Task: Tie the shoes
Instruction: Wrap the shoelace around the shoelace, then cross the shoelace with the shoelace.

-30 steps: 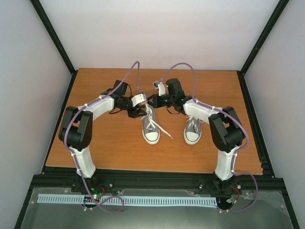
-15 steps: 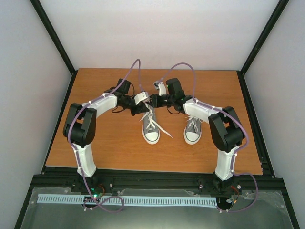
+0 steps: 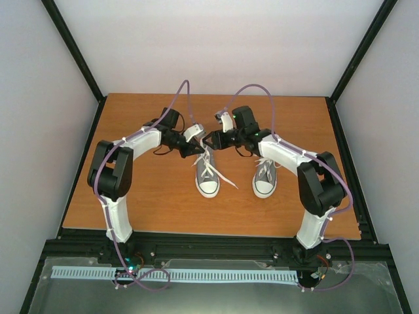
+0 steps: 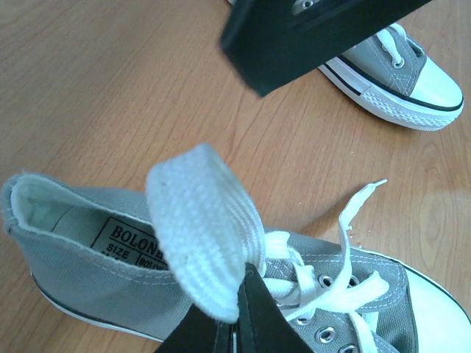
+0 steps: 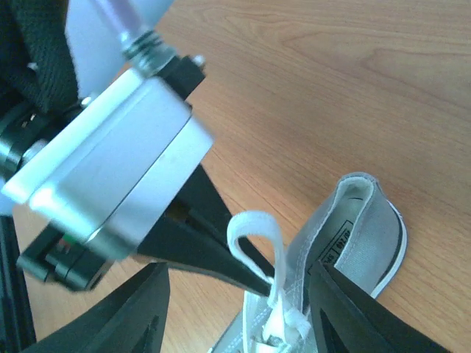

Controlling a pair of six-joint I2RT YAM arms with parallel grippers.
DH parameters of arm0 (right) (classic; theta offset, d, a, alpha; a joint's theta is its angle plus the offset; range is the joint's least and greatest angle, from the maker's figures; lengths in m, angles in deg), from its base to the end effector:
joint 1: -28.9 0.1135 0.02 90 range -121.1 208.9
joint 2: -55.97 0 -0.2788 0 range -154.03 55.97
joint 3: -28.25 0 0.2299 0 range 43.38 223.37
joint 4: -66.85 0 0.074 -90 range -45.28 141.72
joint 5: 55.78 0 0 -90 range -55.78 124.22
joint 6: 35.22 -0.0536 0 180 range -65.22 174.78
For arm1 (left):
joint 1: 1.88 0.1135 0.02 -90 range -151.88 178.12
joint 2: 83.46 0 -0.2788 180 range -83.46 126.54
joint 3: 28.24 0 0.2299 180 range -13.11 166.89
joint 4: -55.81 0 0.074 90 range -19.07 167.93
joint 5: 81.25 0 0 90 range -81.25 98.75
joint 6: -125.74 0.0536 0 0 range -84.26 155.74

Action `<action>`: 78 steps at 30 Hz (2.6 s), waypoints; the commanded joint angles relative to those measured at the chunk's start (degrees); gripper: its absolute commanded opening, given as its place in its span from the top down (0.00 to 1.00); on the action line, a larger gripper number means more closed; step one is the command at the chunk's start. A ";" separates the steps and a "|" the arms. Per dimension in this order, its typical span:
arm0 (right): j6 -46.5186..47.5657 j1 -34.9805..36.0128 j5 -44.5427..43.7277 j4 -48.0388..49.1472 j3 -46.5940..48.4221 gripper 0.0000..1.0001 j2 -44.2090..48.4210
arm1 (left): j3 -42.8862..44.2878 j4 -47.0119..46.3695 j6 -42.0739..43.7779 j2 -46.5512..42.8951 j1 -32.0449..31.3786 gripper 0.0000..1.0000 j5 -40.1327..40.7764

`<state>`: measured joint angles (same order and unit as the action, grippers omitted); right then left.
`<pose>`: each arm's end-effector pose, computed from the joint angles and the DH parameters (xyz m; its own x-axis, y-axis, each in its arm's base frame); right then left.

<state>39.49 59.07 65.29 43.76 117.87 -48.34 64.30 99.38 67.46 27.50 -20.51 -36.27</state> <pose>0.3372 0.2280 0.2519 -0.7174 -0.1558 -0.6790 -0.6157 0.5977 0.5134 0.3578 -0.1606 0.2024 -0.4274 0.5363 -0.7278 0.8997 0.3312 -0.2843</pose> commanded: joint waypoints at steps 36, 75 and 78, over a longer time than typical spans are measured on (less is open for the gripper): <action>12.26 0.41 4.24 -3.30 -0.67 0.97 -4.84 | 5.19 3.15 -2.83 1.83 0.73 0.55 -3.71; 15.63 0.50 3.48 -6.51 -2.02 0.97 -2.31 | 11.05 15.67 23.72 -2.89 9.14 0.45 -4.44; 15.68 0.41 3.87 -6.53 -1.68 0.97 -2.71 | 9.60 17.02 36.04 -4.97 8.94 0.46 -3.28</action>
<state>54.00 59.47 67.78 37.29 114.79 -50.96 72.67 112.63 84.47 26.93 -11.33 -38.41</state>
